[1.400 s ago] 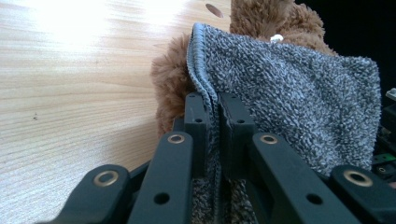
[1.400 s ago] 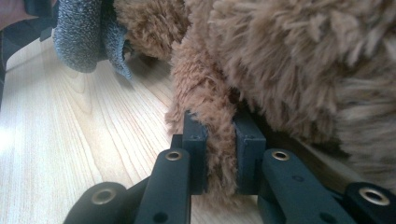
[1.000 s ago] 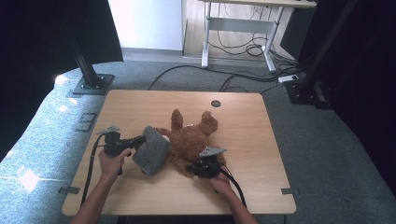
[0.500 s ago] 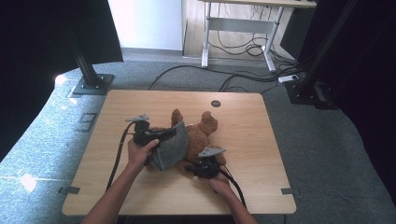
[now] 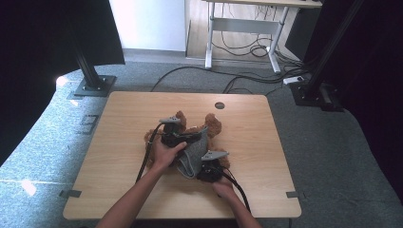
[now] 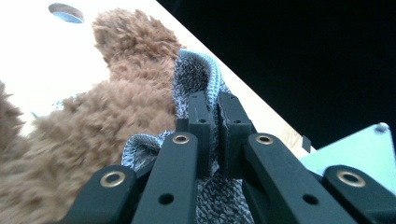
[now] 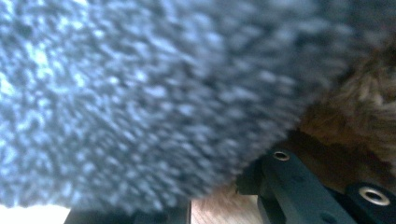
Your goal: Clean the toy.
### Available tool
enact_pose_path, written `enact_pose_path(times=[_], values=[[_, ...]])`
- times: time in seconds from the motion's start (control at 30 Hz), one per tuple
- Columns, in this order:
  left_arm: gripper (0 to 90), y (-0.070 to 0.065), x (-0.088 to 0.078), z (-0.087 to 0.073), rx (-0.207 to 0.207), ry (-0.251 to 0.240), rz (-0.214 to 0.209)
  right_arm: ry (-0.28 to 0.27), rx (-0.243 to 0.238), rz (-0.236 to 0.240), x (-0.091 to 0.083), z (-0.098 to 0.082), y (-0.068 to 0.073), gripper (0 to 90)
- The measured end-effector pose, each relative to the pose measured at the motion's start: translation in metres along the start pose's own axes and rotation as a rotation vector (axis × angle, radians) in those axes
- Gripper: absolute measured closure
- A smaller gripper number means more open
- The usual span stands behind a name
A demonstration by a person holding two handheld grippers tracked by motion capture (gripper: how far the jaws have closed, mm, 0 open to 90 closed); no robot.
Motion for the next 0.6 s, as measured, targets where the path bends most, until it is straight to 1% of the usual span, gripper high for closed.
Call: enact_pose_path(times=[0.1,0.13,0.2,0.27,0.3,0.33,0.4,0.47,0.5,0.6], values=[[84.9,-0.001,0.005,-0.001,-0.001,0.004,-0.003,-0.001,-0.001,-0.003,0.000,0.000,0.001,78.6],[84.8,-0.002,0.006,-0.001,-0.009,0.006,-0.010,0.001,0.000,-0.003,0.000,0.000,0.001,78.7],[84.9,-0.004,0.010,-0.002,-0.018,0.012,-0.042,0.003,0.004,-0.003,0.000,0.000,0.001,78.7],[84.9,-0.006,0.015,-0.003,-0.015,0.024,-0.061,0.003,0.004,-0.003,0.000,0.000,0.001,78.6],[84.9,-0.008,0.017,-0.004,-0.007,0.026,-0.063,0.004,0.005,-0.003,0.000,0.000,0.001,78.7],[84.9,-0.008,0.020,-0.005,0.001,0.032,-0.054,0.004,0.005,-0.003,0.000,0.000,0.001,78.7],[85.0,-0.008,0.022,-0.006,0.016,0.038,-0.017,0.003,0.006,-0.002,0.000,0.000,0.001,78.6],[85.2,-0.007,0.022,-0.007,0.015,0.035,0.016,0.000,0.004,-0.002,0.000,0.000,0.001,78.7],[85.3,-0.006,0.020,-0.007,0.026,0.031,0.042,-0.002,0.005,-0.002,0.000,0.000,0.000,78.7],[85.5,-0.005,0.011,-0.009,0.049,0.018,0.087,0.000,0.004,-0.004,0.000,0.000,0.001,78.7]])
Point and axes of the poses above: each handheld gripper's, and its own axes: x roughly forward along the jaws, z roughly out of its top, y roughly to its left, the point moved 3 cm from there along x, roughly forward along the jaws, and after that the axes turned 3 degrees about -x, right-handed, at the moved point
